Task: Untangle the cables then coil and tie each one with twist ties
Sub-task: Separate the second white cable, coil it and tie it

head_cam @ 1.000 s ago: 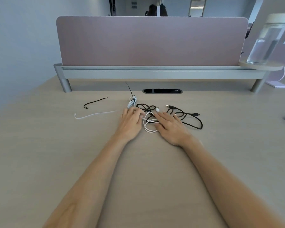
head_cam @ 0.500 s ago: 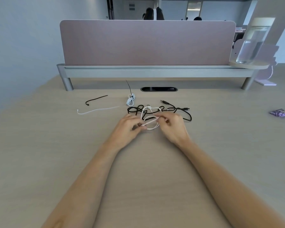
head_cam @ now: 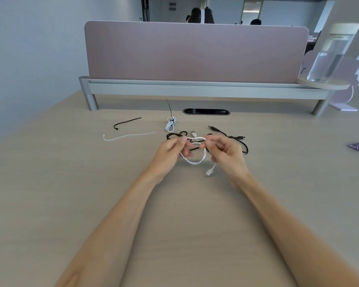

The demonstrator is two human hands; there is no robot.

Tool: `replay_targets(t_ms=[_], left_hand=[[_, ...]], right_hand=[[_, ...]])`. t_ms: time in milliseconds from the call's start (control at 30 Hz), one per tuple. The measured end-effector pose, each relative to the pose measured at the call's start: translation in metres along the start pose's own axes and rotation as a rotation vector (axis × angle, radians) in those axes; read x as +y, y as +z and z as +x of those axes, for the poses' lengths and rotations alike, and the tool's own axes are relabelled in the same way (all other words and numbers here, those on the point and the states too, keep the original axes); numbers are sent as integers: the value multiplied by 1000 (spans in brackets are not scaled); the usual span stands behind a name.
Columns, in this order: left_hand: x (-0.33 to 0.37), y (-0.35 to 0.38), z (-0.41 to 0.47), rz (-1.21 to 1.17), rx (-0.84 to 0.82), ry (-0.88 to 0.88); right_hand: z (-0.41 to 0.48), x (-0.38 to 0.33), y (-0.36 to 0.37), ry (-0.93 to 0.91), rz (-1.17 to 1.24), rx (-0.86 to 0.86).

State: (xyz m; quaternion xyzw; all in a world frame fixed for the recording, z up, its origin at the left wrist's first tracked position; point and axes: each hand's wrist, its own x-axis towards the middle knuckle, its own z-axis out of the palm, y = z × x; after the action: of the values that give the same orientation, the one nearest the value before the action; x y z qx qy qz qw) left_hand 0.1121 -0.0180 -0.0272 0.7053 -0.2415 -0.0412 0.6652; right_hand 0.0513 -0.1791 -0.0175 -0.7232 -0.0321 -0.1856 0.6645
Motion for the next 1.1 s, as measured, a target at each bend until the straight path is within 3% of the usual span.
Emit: replay_targets(t_ms=[100,233,333,400,500,700,900,967,1100], left_hand=[[9,-6,-1,-146,-39,-107],[5,-15,-7,440,-80,25],[-2,-18,-10,760,-167,64],[-3,-16,-9,837,-171,96],[-5,-15,-9,861,-127,147],[-5,-9,-11,858,-118,193],[4,-6,-9,439,-40,25],[4,-10,-8,364,-34,24],[-1,-17,-10,574,-8,49]], right_hand=[[0,-6,-7,-83,-182,53],[6,7,-19,-176,-823,-31],[12,18,-22,10,-1115,-217],[12,18,-21,83,-1177,-240],[9,15,-18,3,-1191,-215],[0,16,-1,-195,-900,-366],[6,8,-17,-136,-1135,-47],[8,3,-25,-37,-1272,5],[9,4,-43,154,-1361,-5]])
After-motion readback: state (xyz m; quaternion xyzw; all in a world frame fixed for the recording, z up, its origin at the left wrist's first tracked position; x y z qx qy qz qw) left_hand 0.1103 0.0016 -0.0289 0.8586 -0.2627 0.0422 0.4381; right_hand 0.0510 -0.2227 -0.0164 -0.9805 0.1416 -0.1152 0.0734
